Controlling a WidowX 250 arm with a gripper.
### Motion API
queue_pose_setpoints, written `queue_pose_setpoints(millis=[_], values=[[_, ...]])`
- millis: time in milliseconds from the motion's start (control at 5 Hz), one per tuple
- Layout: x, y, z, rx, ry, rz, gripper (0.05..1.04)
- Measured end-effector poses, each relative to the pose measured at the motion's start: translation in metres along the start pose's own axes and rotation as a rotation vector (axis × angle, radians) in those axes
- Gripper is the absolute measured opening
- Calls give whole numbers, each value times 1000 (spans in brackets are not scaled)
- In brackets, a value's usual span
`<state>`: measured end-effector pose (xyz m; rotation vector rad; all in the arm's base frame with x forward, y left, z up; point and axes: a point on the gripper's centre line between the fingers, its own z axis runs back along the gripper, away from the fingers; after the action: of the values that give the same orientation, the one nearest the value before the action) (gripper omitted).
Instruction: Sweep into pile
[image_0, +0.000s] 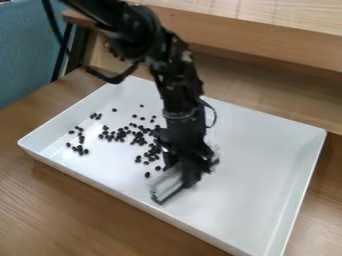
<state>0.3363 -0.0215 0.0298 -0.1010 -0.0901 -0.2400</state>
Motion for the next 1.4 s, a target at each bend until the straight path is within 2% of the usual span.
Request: queue_pose_setpoints(millis=[400, 600, 1000, 1400], values=[[3, 33, 7, 67, 3, -37, 402], [8, 44, 7, 80, 9, -47, 402], [19, 71, 5, 79, -14, -24, 402], [17, 91, 6, 91, -16, 13, 402]])
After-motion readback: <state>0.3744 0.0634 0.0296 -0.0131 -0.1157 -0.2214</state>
